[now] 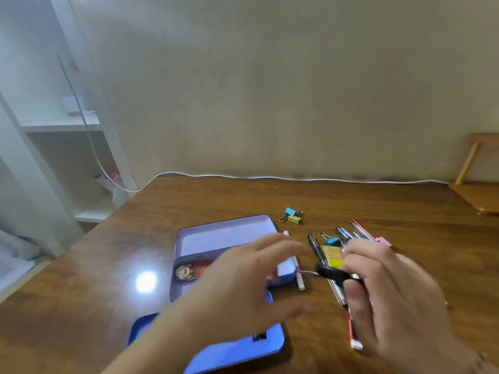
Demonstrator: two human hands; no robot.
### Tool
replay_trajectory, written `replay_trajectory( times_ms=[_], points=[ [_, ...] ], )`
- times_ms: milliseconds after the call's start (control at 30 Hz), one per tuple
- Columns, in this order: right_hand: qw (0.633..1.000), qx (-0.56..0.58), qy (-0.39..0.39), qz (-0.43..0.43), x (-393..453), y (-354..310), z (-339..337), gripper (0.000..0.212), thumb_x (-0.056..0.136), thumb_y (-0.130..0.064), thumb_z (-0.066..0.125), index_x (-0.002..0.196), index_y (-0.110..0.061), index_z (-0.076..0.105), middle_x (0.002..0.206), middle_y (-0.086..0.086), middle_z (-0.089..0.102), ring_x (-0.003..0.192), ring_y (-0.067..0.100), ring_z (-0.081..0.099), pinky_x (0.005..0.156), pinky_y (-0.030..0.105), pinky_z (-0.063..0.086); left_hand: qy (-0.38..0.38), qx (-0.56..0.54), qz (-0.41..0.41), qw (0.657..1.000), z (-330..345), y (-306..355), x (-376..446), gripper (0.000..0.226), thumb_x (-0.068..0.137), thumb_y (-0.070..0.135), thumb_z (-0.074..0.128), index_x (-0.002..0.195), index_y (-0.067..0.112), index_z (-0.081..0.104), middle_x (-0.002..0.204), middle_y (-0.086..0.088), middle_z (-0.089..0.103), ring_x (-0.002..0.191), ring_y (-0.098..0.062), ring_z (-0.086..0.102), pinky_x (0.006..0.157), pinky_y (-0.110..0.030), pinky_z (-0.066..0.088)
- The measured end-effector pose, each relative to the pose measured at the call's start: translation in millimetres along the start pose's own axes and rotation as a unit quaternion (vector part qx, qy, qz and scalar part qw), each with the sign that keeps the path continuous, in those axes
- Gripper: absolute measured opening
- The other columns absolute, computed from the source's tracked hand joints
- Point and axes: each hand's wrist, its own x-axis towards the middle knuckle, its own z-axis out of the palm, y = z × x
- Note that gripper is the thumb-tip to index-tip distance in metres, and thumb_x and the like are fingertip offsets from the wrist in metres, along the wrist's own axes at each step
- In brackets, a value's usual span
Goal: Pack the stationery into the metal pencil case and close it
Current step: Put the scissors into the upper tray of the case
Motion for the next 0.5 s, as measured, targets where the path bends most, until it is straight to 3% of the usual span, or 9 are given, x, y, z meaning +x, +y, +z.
replay_trajectory(
  times_ms=[100,167,267,300,367,433,500],
  points=[
    [0.998,0.016,0.068,-0.006,-1,-7,-5,0.024,0.098,-0.031,0.034,0.1,-0.019,0.054,0.107,-0.002,0.054,0.08,0.019,0.055,0.068,0.033,0.045,0.028,0.008,0.083,0.996,14,20,16,0.031,0.084,0.044,0.069,0.111,0.032,0.061,0.099,0.016,0.058,0.076,-0.005,0.054,0.065,-0.03,0.052],
    [0.995,0.067,0.067,-0.004,0,-14,-4,0.023,0.098,-0.035,0.038,0.1,-0.021,0.057,0.107,-0.005,0.056,0.082,0.015,0.058,0.069,0.032,0.047,0.06,0.001,0.131,0.99,15,25,19,0.012,0.084,0.027,0.066,0.095,0.024,0.063,0.082,0.011,0.054,0.069,-0.01,0.051,0.057,-0.033,0.047],
    [0.975,0.199,0.082,0.057,6,-15,3,0.024,0.091,-0.043,0.055,0.104,-0.022,0.056,0.114,-0.005,0.056,0.092,0.012,0.061,0.075,0.024,0.049,0.086,-0.034,0.149,0.985,8,18,16,0.008,0.082,0.013,0.072,0.09,0.012,0.069,0.078,0.002,0.061,0.066,-0.015,0.055,0.056,-0.032,0.049],
    [0.962,0.242,0.087,0.094,8,-12,4,0.022,0.086,-0.043,0.063,0.103,-0.029,0.058,0.114,-0.009,0.058,0.091,0.01,0.063,0.075,0.018,0.049,0.108,-0.067,0.124,0.984,5,13,15,0.009,0.082,0.012,0.075,0.089,0.01,0.07,0.076,0.001,0.063,0.065,-0.014,0.058,0.057,-0.029,0.051],
    [0.941,0.286,0.008,0.182,9,-8,9,0.028,0.082,-0.037,0.072,0.104,-0.05,0.062,0.106,-0.029,0.064,0.091,-0.003,0.064,0.073,0.01,0.048,0.172,-0.189,0.019,0.967,-1,7,16,0.009,0.079,0.009,0.079,0.082,0.008,0.071,0.069,-0.001,0.066,0.062,-0.012,0.063,0.057,-0.026,0.054],
    [0.971,0.176,-0.088,0.135,14,-9,17,0.049,0.079,-0.054,0.064,0.125,-0.044,0.051,0.111,-0.033,0.062,0.104,-0.007,0.059,0.079,0.015,0.05,0.222,-0.327,-0.092,0.914,-7,-3,18,0.009,0.079,0.001,0.079,0.078,0.004,0.07,0.063,-0.002,0.067,0.061,-0.013,0.068,0.059,-0.029,0.058],
    [0.98,0.117,-0.127,0.103,31,-14,28,0.052,0.082,-0.064,0.052,0.126,-0.036,0.052,0.111,-0.026,0.064,0.101,-0.001,0.061,0.078,0.027,0.056,0.252,-0.374,-0.151,0.88,-12,-13,18,0.009,0.079,0.001,0.077,0.076,0.002,0.069,0.06,0.001,0.065,0.063,-0.019,0.071,0.064,-0.034,0.061]
  ],
)
